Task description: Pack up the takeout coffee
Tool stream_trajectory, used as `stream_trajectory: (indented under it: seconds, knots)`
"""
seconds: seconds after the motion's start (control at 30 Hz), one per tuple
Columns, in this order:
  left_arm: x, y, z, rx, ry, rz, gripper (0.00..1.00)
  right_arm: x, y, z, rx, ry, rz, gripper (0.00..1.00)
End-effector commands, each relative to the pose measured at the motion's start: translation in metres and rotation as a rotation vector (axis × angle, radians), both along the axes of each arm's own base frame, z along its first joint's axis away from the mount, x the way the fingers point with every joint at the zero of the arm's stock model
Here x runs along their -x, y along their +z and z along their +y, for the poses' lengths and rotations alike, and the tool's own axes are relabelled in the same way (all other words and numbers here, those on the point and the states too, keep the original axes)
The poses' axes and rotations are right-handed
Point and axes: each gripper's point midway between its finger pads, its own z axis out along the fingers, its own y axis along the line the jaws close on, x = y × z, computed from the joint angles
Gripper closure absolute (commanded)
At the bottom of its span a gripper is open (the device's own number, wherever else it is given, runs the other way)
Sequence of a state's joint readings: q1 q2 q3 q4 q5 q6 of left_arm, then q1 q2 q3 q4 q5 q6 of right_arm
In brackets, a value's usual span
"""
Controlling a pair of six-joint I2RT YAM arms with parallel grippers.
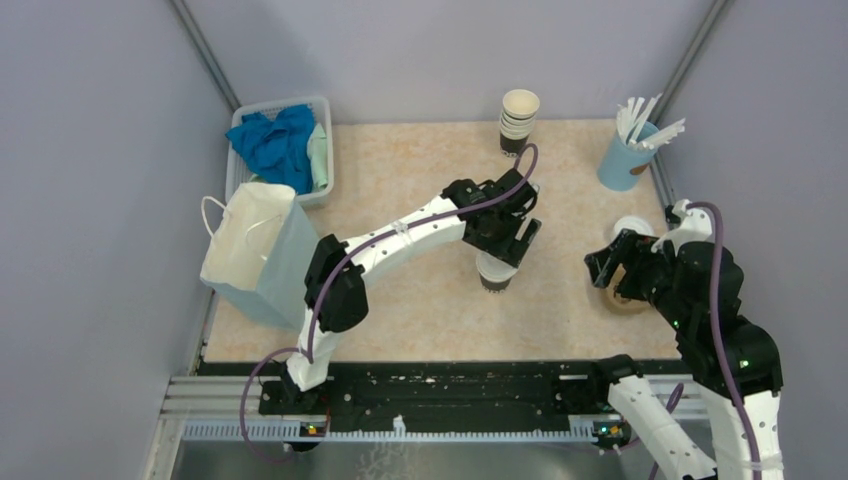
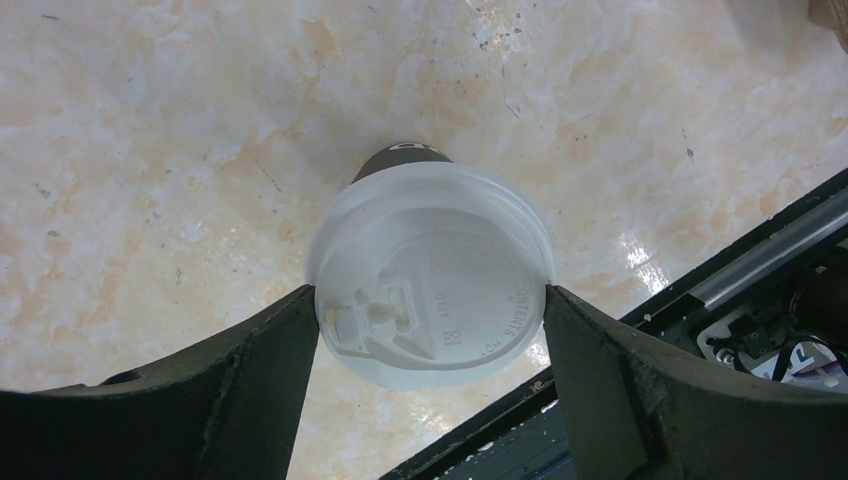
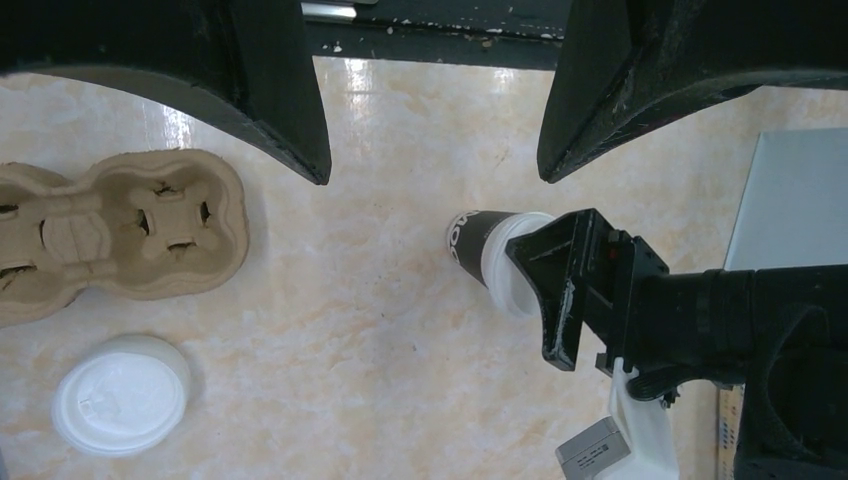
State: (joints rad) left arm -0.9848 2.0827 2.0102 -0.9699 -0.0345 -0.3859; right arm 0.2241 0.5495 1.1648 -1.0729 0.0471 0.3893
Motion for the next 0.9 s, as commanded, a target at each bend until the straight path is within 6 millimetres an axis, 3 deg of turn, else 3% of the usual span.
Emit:
stream_trajectory:
  seconds: [0.0, 0.43, 0.87]
  knots:
    - [-0.002, 0.014, -0.005, 0.020, -0.019, -0.027, 0.13, -0.005, 0.008, 0.002, -0.024, -0.003, -0.044, 0.25]
    - [-0.005, 0.025, -0.005, 0.016, -0.008, -0.052, 0.13, -0.009, 0.003, 0.005, -0.032, 0.004, -0.038, 0.25]
    - [-0.001, 0.012, -0.003, -0.042, -0.017, -0.026, 0.11, -0.010, 0.001, 0.005, -0.029, 0.007, -0.039, 0.25]
